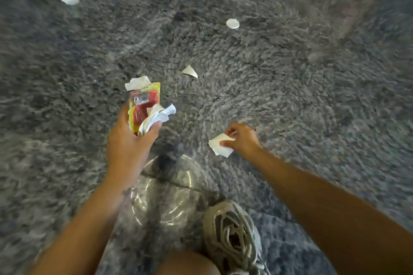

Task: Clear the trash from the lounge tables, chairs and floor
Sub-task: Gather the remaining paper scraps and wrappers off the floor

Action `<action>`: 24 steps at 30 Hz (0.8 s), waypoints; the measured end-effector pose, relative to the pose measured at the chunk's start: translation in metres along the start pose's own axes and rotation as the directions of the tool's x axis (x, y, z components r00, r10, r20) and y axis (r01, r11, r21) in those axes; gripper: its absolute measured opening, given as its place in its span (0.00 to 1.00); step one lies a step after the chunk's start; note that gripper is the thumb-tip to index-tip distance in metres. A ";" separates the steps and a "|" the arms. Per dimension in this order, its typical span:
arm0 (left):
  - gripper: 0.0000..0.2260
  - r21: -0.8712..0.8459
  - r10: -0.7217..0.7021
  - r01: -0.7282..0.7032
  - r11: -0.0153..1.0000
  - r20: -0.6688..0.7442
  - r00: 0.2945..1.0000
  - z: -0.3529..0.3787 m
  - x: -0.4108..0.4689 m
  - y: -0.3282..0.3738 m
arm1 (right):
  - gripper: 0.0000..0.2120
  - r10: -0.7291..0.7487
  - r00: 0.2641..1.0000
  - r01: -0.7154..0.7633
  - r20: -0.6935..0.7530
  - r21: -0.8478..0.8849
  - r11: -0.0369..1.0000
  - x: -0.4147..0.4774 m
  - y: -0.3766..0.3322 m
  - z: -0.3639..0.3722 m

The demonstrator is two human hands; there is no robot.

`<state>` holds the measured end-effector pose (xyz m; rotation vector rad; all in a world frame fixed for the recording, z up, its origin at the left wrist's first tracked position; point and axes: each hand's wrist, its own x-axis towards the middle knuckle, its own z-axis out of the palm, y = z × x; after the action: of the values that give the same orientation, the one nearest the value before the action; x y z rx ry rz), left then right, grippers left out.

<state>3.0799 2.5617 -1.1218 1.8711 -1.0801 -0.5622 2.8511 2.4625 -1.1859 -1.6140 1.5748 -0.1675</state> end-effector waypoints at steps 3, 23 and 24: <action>0.15 0.017 -0.084 0.085 0.996 -0.034 0.996 -0.002 0.007 -0.007 | 0.18 -0.008 1.000 0.006 -0.012 -0.164 0.986 0.008 0.005 0.022; 0.21 -0.083 -0.266 0.255 0.963 -0.178 0.947 -0.039 0.100 -0.034 | 0.20 -0.439 0.870 0.485 0.222 -0.233 0.843 0.187 -0.190 0.099; 0.21 -0.078 -0.265 0.255 0.964 -0.168 0.950 -0.040 0.104 -0.035 | 0.18 -0.443 0.863 0.498 0.242 -0.263 0.826 0.193 -0.194 0.107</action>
<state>3.1784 2.4998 -1.1275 1.9871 -0.6996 -0.5560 3.1024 2.3135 -1.2170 -2.1985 1.0792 -0.0337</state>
